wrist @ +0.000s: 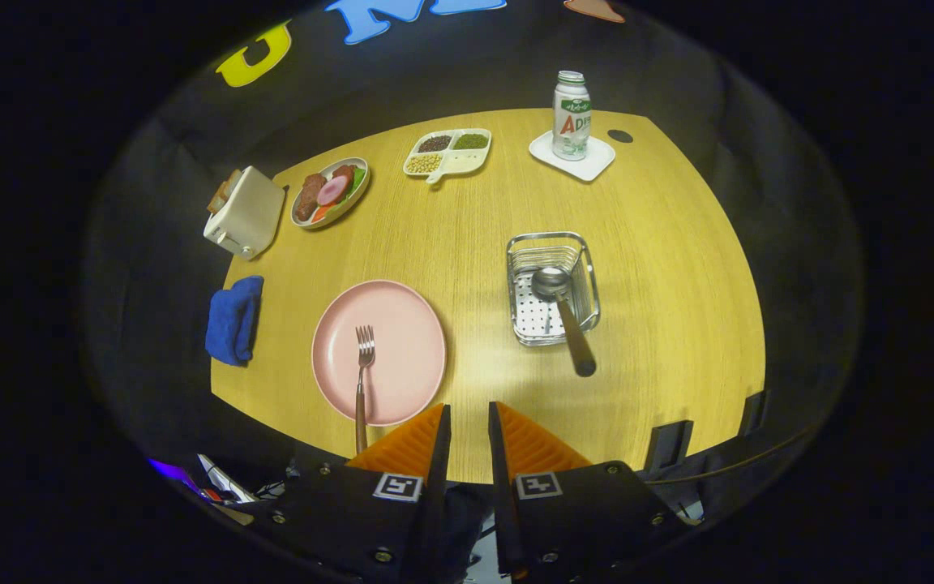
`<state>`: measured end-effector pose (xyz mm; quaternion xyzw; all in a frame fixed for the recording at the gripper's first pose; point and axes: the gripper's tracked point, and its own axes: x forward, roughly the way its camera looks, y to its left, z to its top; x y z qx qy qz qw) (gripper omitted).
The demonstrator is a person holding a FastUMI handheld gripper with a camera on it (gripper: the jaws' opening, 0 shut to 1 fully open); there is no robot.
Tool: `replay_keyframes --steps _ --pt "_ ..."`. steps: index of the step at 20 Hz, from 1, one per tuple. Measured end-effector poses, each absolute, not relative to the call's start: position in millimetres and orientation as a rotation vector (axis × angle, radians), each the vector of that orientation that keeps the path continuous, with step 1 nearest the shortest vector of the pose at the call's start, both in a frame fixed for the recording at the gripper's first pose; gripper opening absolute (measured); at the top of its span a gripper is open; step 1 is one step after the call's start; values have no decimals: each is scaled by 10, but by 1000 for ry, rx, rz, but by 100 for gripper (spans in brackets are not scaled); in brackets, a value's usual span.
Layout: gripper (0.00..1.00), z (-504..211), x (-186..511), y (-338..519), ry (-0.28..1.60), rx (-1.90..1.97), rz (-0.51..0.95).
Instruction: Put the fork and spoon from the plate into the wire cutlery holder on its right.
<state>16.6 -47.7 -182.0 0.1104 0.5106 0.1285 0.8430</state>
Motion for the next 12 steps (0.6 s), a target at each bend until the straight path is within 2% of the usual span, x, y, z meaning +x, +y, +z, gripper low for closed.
replay_keyframes --steps 12 --pt "28 -2424 269 633 1187 190 384"
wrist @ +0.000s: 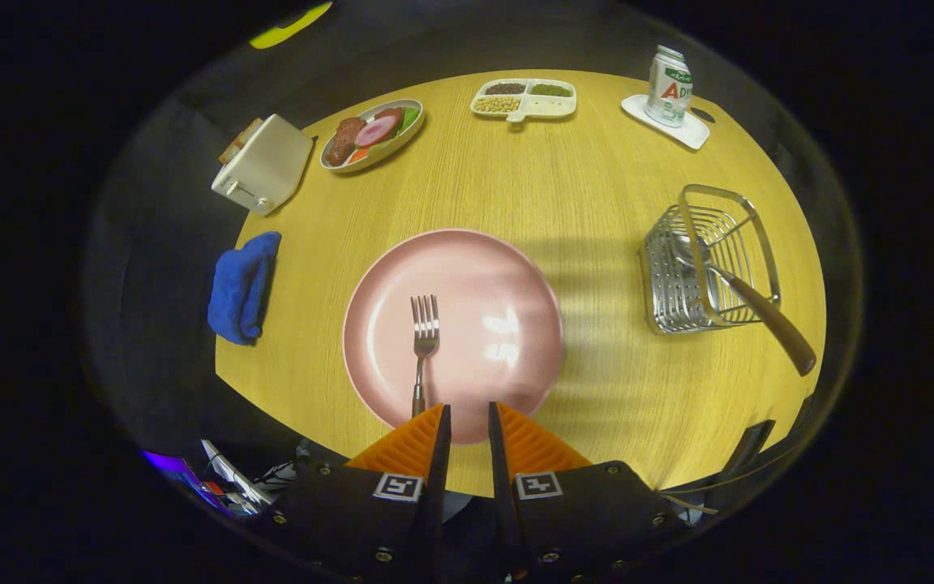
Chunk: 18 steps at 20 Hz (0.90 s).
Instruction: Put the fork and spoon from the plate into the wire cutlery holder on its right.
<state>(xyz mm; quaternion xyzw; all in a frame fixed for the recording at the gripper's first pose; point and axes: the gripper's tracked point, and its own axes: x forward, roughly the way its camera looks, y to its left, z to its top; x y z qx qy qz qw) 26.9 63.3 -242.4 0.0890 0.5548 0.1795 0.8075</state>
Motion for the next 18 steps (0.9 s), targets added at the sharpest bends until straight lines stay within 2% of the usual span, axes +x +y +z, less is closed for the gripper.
replay_keyframes --steps 13,15,16,18 --pt "28 -2907 187 1239 1287 83 425" --pt "24 -2963 156 1235 1290 63 411" --pt "9 -2994 166 1227 1300 63 409" --pt "9 -2897 155 1189 1298 60 418"
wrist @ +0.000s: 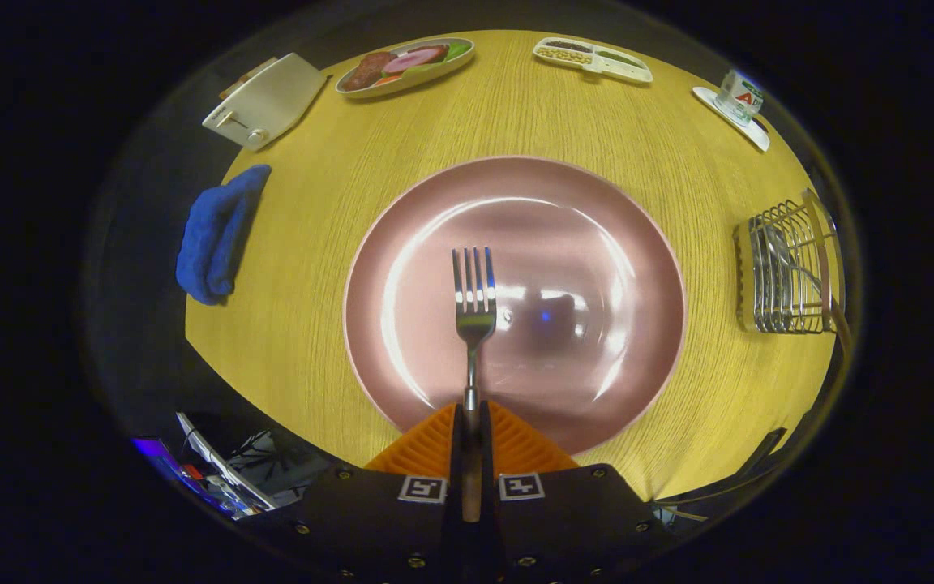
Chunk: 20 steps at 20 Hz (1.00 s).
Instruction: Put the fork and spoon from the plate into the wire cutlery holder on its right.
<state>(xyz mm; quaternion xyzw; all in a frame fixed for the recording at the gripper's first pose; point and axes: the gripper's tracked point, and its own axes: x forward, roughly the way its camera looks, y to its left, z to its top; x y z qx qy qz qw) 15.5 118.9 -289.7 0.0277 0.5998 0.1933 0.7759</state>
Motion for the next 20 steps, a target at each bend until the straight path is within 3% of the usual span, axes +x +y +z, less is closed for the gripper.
replay_keyframes --steps 1,10,20 --pt "4 -2845 137 1182 1303 69 423" --pt "4 -2356 177 994 1265 180 461" --pt "4 -1672 652 -332 1168 220 290"
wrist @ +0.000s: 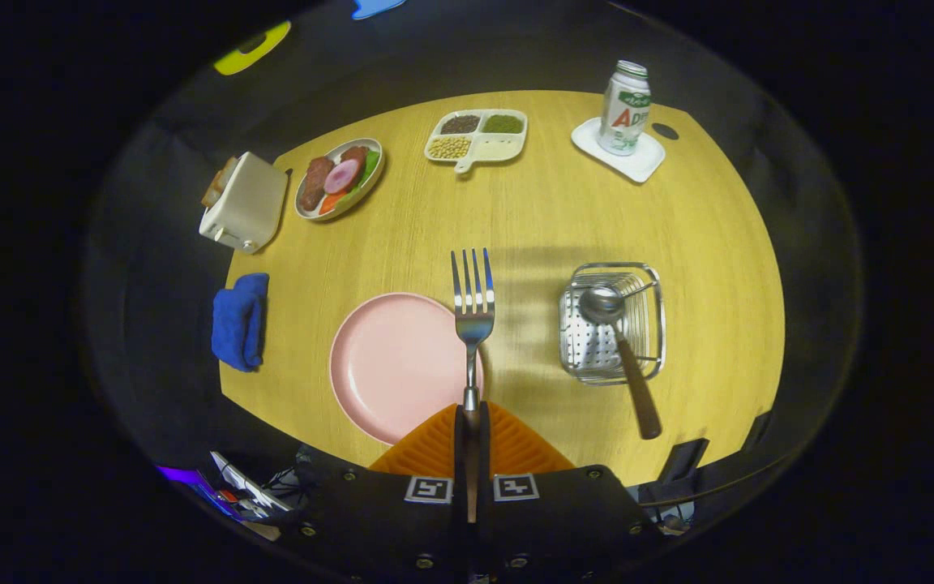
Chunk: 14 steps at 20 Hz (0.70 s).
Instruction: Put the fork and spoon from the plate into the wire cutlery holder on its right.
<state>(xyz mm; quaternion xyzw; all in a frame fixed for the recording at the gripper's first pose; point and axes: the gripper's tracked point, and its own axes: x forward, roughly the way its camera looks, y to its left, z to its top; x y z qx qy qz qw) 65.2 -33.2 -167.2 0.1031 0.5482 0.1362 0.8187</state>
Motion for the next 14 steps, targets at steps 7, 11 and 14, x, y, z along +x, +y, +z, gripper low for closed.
replay_keyframes --steps 7,11,14 --pt "4 -1707 651 -909 1220 207 207" --pt "4 -1839 613 -1066 1299 193 189" --pt "4 -1964 575 -1082 1363 163 194"
